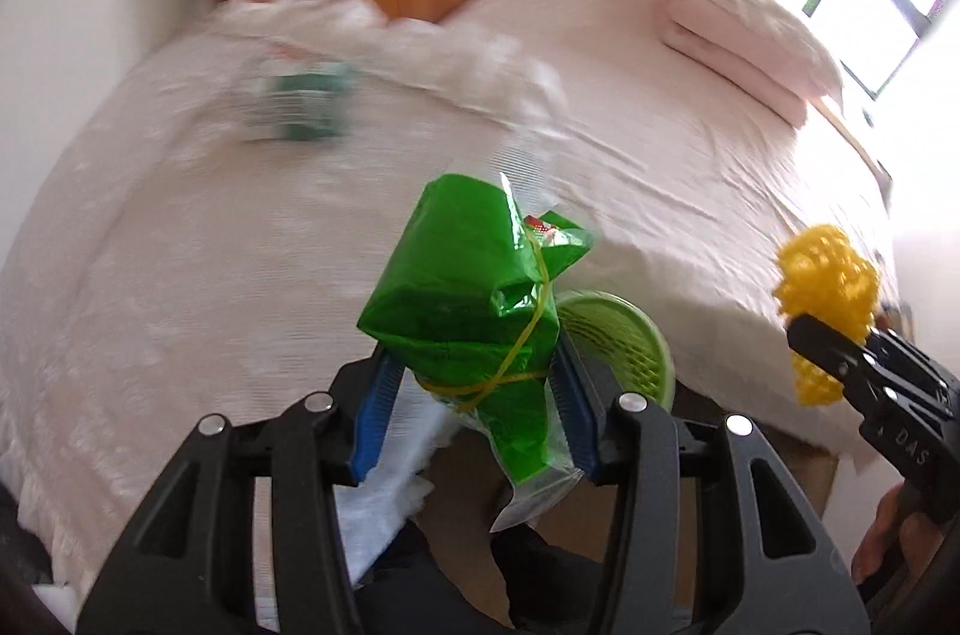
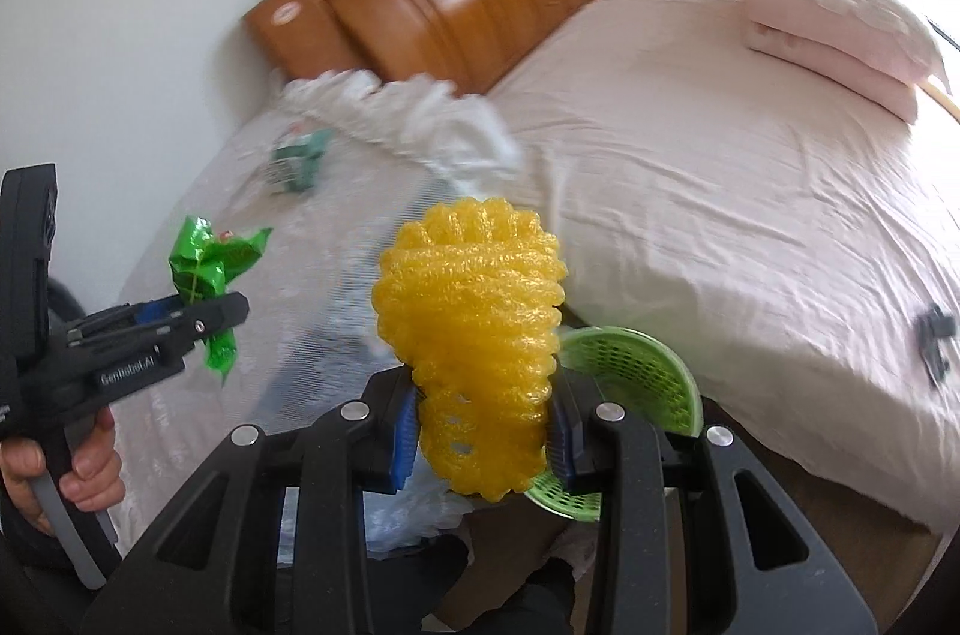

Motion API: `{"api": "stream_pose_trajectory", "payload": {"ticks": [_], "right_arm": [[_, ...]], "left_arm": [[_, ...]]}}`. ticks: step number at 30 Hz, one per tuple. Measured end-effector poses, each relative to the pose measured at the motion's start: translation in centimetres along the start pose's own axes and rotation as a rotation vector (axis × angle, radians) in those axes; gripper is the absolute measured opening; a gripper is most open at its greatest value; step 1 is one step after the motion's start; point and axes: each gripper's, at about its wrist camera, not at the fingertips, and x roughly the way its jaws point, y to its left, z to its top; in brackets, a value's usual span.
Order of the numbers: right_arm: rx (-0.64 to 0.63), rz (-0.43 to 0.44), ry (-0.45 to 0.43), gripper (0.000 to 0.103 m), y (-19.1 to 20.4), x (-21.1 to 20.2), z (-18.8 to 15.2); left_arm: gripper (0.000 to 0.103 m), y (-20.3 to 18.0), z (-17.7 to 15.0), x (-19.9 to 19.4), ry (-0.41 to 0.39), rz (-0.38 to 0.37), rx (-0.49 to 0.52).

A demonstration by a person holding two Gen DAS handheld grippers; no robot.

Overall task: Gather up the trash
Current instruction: 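Carry green wrapper and yellow ball to the wastebasket and open both tools to drop them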

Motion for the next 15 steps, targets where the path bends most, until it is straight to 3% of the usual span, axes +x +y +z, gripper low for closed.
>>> {"api": "stream_pose_trajectory", "payload": {"ticks": [5,9,15], "right_arm": [[0.07,-0.072,0.015,0.036,-5.2,-1.6,-1.6],[0.108,-0.108,0.029,0.036,-8.4,-2.2,-2.6],[0.141,-0.123,0.043,0.036,-11.2,-2.2,-3.2]], "left_arm": [[0.047,-7.1,-0.7,4.1,0.059,-0.071,0.12],[0.047,-11.4,-1.4,8.9,0.153,-0.135,0.169],[0.047,-14.2,-1.9,13.8,0.233,-0.134,0.19]]}}
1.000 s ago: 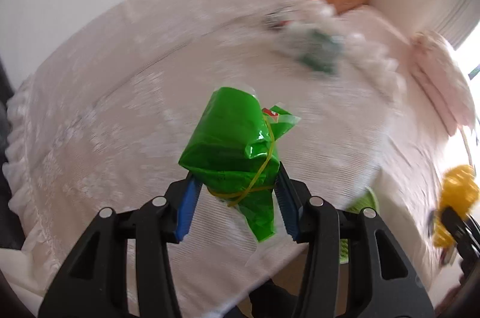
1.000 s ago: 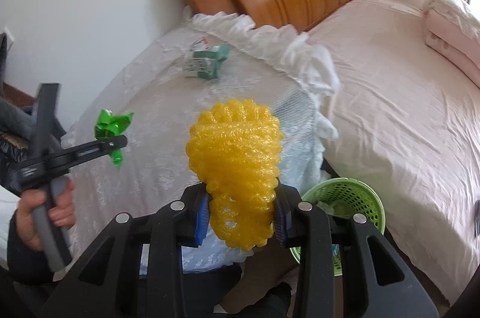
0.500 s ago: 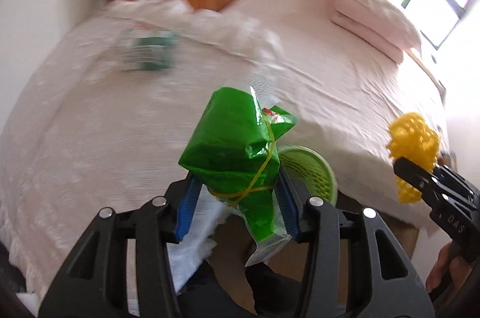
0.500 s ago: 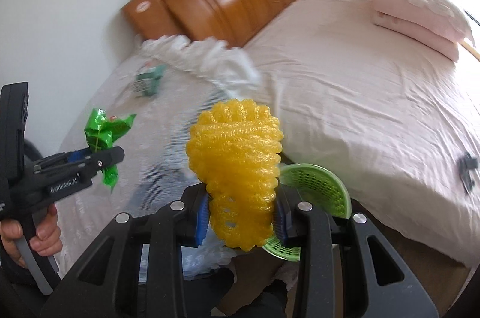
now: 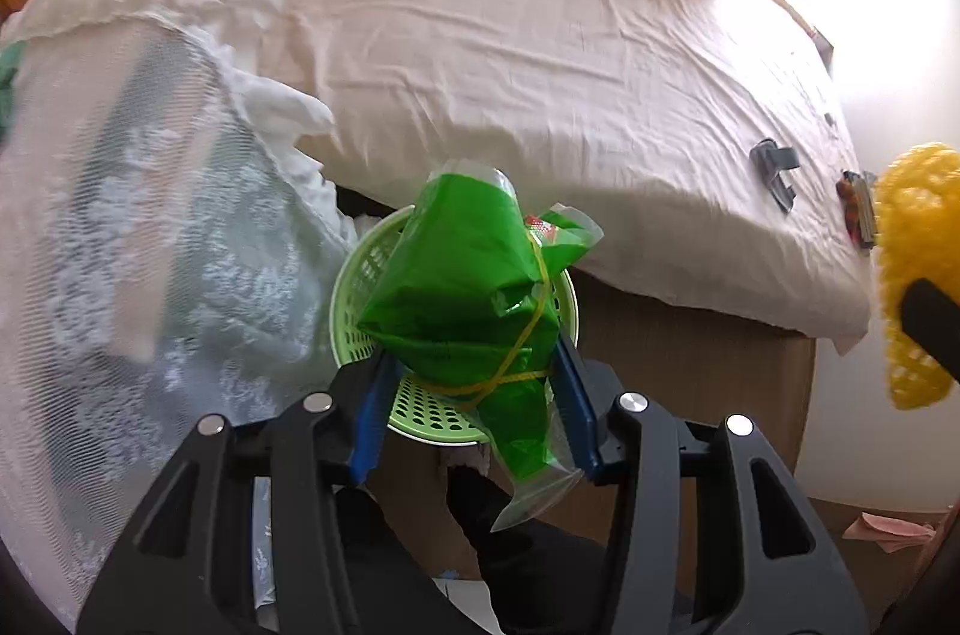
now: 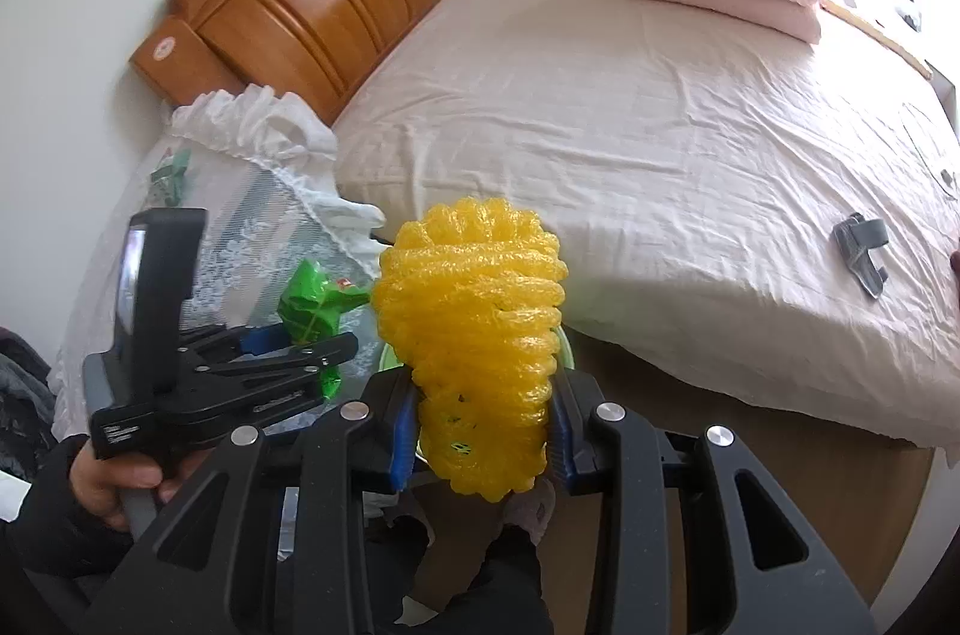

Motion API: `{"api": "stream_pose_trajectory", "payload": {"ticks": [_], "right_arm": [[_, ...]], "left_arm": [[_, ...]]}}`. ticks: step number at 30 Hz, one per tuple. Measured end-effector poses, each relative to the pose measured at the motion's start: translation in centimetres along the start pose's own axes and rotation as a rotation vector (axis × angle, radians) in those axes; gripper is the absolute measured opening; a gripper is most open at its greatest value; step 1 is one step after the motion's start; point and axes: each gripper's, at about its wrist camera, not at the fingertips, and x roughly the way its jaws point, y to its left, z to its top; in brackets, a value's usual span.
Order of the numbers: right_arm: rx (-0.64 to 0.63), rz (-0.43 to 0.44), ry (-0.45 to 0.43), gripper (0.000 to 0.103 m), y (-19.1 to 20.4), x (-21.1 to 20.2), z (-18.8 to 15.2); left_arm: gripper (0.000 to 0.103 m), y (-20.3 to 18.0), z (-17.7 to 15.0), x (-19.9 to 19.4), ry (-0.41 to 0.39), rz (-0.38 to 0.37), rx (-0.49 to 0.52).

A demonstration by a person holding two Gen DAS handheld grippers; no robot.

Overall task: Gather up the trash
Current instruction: 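Carry green wrapper and yellow ball to the wastebasket and open both tools to drop them, then move both open tools back over the bed toward the foil packets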

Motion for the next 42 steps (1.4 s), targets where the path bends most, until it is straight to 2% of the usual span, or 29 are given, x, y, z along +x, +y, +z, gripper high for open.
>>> {"api": "stream_pose_trajectory", "payload": {"ticks": [4,5,6,8,12,21,28,29,33,37,39,42], "right_arm": [[0.001,0.003,0.003,0.036,-0.7,0.1,0.2],[0.001,0.004,0.003,0.036,-0.8,0.2,0.3],[0.001,0.006,0.002,0.036,-0.9,0.2,0.4],[-0.001,0.013,-0.001,0.036,-1.0,0.4,0.6],[-0.002,0.032,-0.005,0.036,-0.5,0.9,1.1],[-0.012,0.072,0.02,0.037,1.7,3.0,1.2],[-0.023,0.113,0.133,0.038,4.6,8.7,-0.7],[-0.024,0.116,0.152,0.041,5.0,9.6,-1.1],[-0.026,0.102,0.236,0.08,6.4,13.5,-2.4],[-0.038,0.085,0.287,0.086,7.8,14.8,-2.9],[-0.045,0.088,0.263,0.093,8.4,14.2,-2.6],[-0.075,0.066,0.225,0.097,9.3,13.1,-1.8]], "left_arm": [[0.048,-0.6,0.2,0.4,0.007,-0.008,-0.003],[0.053,-0.7,0.4,0.3,0.008,-0.016,-0.007],[0.063,-0.7,0.4,0.2,0.008,-0.021,-0.009],[0.077,-0.6,0.5,-0.2,-0.002,-0.024,-0.011],[0.091,-0.3,0.7,-2.1,-0.05,-0.01,0.003],[0.095,2.7,0.2,-7.5,-0.146,0.018,-0.025],[0.095,6.5,-1.8,-11.9,-0.219,0.071,-0.083],[0.095,7.0,-2.1,-12.3,-0.226,0.074,-0.091],[0.095,9.6,-3.2,-13.8,-0.251,0.089,-0.143],[0.095,11.6,-4.2,-14.5,-0.255,0.096,-0.182],[0.095,12.5,-4.6,-14.8,-0.258,0.095,-0.205],[0.095,13.6,-5.1,-15.0,-0.262,0.09,-0.234]]}}
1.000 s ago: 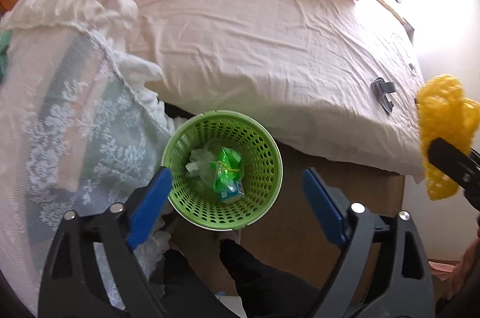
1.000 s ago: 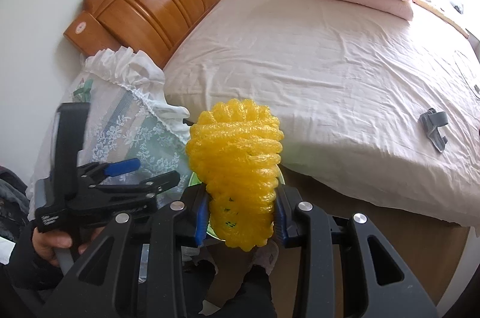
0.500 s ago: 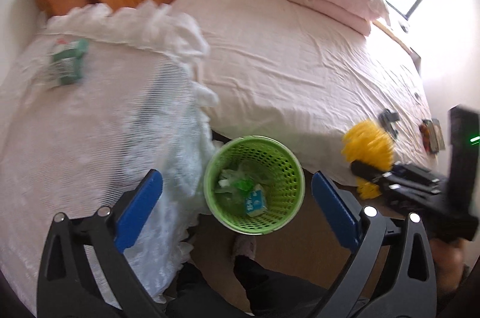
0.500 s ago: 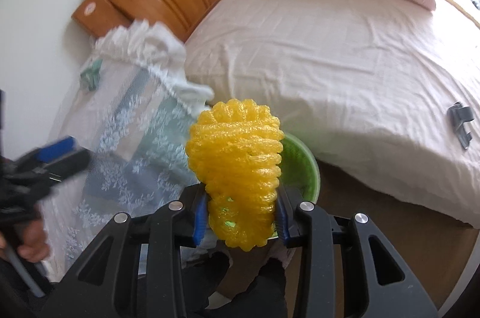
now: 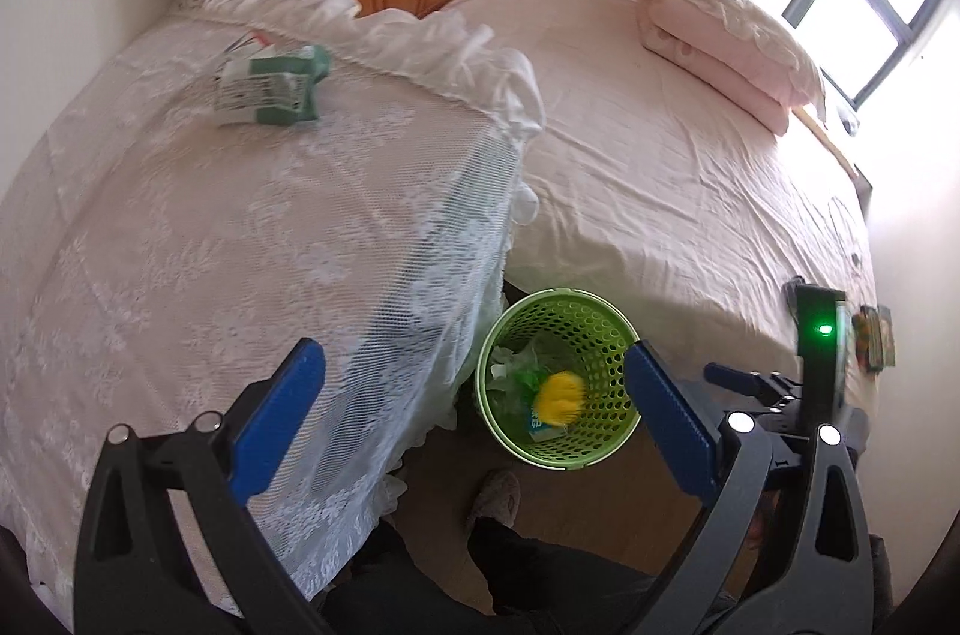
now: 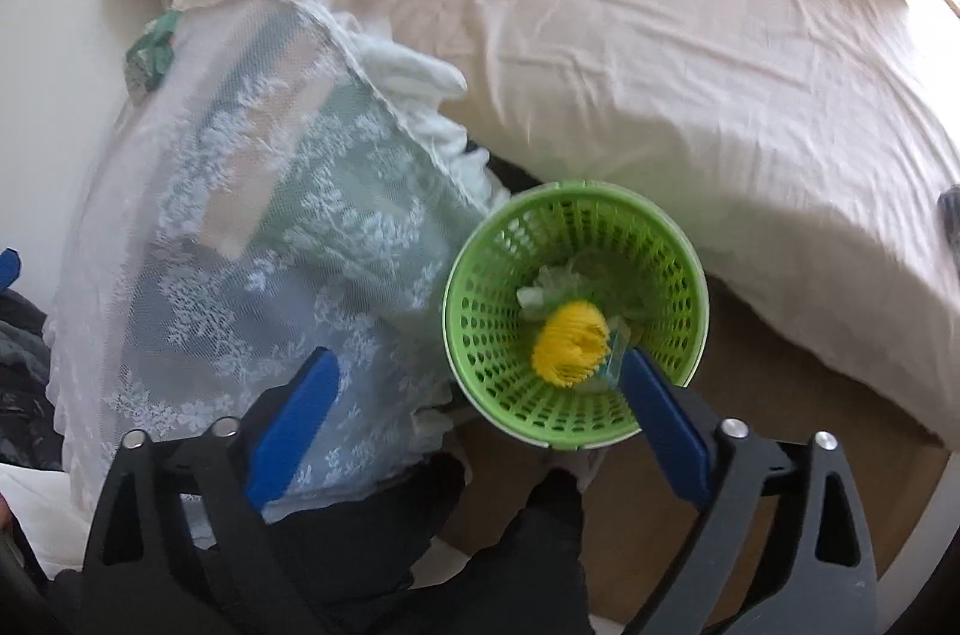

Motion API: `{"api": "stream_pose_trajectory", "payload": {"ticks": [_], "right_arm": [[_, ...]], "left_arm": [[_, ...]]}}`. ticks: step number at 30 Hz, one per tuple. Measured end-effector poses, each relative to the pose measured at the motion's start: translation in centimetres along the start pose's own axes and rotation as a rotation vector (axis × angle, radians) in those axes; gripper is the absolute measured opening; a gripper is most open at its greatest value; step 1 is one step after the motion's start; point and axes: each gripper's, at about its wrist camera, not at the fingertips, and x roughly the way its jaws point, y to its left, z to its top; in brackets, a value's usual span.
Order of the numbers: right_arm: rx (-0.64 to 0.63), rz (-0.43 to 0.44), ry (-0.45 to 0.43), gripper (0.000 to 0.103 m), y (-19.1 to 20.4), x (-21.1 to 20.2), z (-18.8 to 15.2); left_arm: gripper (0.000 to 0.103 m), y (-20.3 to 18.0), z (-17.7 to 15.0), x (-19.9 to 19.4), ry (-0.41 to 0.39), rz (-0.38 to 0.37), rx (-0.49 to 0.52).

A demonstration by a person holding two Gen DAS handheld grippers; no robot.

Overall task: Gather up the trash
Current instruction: 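Move both open tools back over the bed toward the foil packets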

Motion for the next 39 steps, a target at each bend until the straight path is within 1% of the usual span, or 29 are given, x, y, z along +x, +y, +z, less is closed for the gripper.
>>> {"api": "stream_pose_trajectory", "payload": {"ticks": [3,12,15,20,24,26,27,28,30,31,33,35,39], "right_arm": [[-0.015,-0.013,-0.017,0.098,0.3,-1.0,0.5],[-0.024,0.016,-0.046,0.098,1.9,-2.6,0.6],[-0.05,0.034,-0.037,0.098,3.2,-2.4,0.9],[-0.121,0.077,-0.036,0.098,7.1,-2.0,2.4],[-0.251,0.103,-0.057,0.098,12.3,-1.9,4.7],[-0.38,0.109,-0.082,0.098,16.0,-2.0,6.4],[-0.428,0.109,-0.093,0.098,17.2,-2.0,7.1],[-0.505,0.107,-0.113,0.098,19.4,-2.0,8.1],[-0.614,0.095,-0.138,0.098,22.4,-1.7,9.6],[-0.675,0.085,-0.153,0.099,24.2,-1.4,10.7],[-0.754,0.065,-0.172,0.1,26.8,-0.6,12.2],[-0.842,0.074,-0.181,0.1,29.4,0.5,14.0],[-0.959,0.04,-0.166,0.1,33.2,3.8,17.1]], "left_arm": [[0.095,0.8,0.0,-0.1,-0.001,0.002,-0.015],[0.095,3.3,-0.4,-0.9,-0.015,0.033,-0.058],[0.095,4.9,-0.7,-1.4,-0.021,0.055,-0.091],[0.095,7.7,-1.3,-2.3,-0.031,0.093,-0.148],[0.095,10.5,-1.7,-3.2,-0.044,0.136,-0.19],[0.095,11.9,-1.8,-3.6,-0.05,0.148,-0.211],[0.095,12.7,-1.8,-3.8,-0.052,0.153,-0.223],[0.095,13.4,-1.9,-4.0,-0.053,0.16,-0.234],[0.095,15.0,-2.0,-4.4,-0.056,0.172,-0.253],[0.095,15.6,-2.1,-4.5,-0.057,0.176,-0.261],[0.095,17.1,-2.3,-4.7,-0.056,0.179,-0.286],[0.095,18.7,-2.4,-4.9,-0.055,0.173,-0.315],[0.095,21.1,-2.7,-4.8,-0.052,0.177,-0.362]]}}
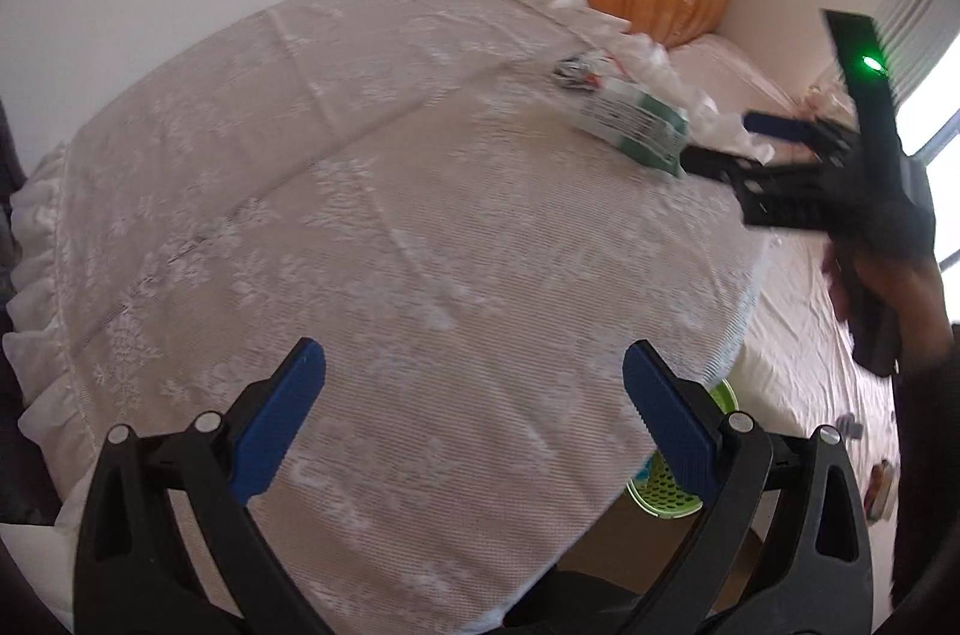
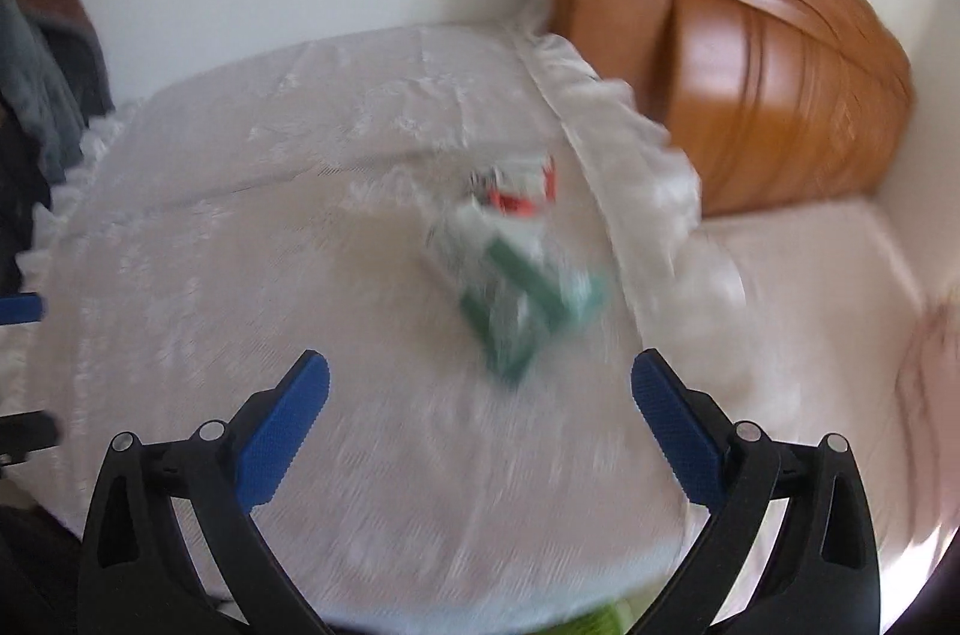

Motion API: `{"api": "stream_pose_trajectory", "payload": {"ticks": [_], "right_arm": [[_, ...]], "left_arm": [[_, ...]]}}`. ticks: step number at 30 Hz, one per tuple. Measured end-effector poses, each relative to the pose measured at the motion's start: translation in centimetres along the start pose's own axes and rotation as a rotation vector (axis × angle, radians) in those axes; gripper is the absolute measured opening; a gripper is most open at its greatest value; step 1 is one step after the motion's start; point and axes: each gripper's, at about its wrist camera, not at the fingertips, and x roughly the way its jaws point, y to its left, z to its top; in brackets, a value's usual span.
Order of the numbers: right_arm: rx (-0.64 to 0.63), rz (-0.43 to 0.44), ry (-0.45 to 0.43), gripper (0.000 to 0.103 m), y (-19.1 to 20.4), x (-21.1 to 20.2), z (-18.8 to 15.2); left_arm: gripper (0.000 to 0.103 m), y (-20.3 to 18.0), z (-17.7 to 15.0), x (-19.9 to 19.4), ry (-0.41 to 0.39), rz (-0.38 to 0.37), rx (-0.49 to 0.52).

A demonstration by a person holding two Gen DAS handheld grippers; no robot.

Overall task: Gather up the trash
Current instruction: 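Move both open tools back over the bed toward the foil packets, then grasp the silver-red foil packet with the left tool while the right tool grasps the green-white packet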

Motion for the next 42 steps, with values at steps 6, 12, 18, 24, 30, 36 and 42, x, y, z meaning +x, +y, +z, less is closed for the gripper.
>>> {"api": "stream_pose_trajectory", "payload": {"ticks": [6,12,18,24,30,36,42], "right_arm": [[-0.066,0.002,0.115,0.062,-0.6,5.4,2.1],[-0.016,0.045,0.136,0.044,-1.9,5.2,1.4],[0.12,0.083,0.096,0.043,-2.8,2.9,0.0],[0.38,0.065,0.027,0.043,-4.6,-0.5,-2.7],[0.555,0.054,0.005,0.043,-5.2,-2.1,-5.3],[0.664,0.047,0.001,0.043,-5.7,-2.9,-7.1],[0.694,0.041,-0.016,0.043,-5.8,-3.5,-7.4]], "left_arm": [[0.095,2.2,0.9,0.7,0.004,0.025,-0.03],[0.095,3.3,2.2,1.7,0.017,0.021,-0.048],[0.095,0.6,5.6,3.9,-0.009,0.001,0.12],[0.095,-3.6,11.7,8.0,-0.064,-0.04,0.385],[0.094,-7.9,17.2,13.1,-0.081,-0.098,0.57],[0.074,-11.8,18.8,17.4,-0.046,-0.106,0.705],[0.05,-12.3,19.3,19.1,-0.016,-0.101,0.672]]}}
